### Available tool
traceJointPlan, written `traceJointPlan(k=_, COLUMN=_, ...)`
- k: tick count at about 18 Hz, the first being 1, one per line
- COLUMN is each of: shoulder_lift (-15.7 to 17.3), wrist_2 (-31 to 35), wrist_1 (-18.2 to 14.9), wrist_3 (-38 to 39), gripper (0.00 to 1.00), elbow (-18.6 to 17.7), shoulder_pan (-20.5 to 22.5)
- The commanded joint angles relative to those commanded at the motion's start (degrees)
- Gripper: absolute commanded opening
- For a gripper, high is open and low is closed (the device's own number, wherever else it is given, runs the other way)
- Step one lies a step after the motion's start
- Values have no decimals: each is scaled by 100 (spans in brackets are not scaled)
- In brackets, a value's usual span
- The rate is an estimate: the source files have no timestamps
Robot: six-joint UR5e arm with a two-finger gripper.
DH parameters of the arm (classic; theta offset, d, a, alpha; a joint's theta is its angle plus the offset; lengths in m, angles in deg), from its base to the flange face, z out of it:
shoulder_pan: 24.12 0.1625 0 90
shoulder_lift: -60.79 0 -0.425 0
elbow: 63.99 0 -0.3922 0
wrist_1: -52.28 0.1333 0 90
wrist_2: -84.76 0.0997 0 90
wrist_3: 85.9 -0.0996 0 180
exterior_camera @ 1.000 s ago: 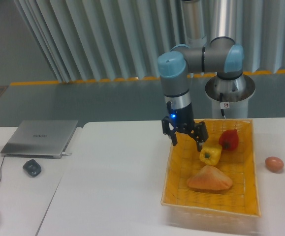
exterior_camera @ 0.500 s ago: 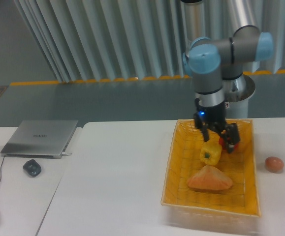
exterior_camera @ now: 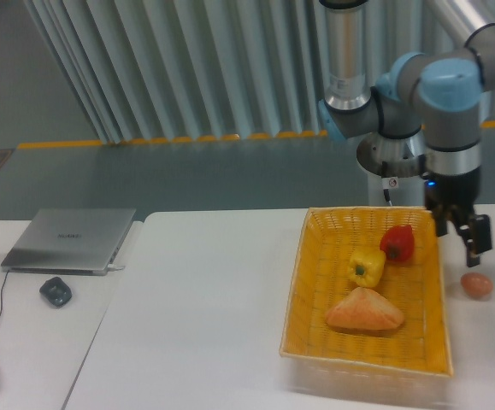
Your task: Place the yellow pepper in a basket
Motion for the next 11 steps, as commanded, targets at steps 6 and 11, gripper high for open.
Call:
traceJointPlan(k=6, shoulder_lift=-202, wrist_2=88, wrist_1=-414, wrist_3=-661, gripper=100, elbow=264, shoulder_pan=168)
traceJointPlan(k=11, shoulder_lift=-378, wrist_2=184, wrist_1=-414, wrist_3=-661, gripper=100, elbow=308, shoulder_pan=221)
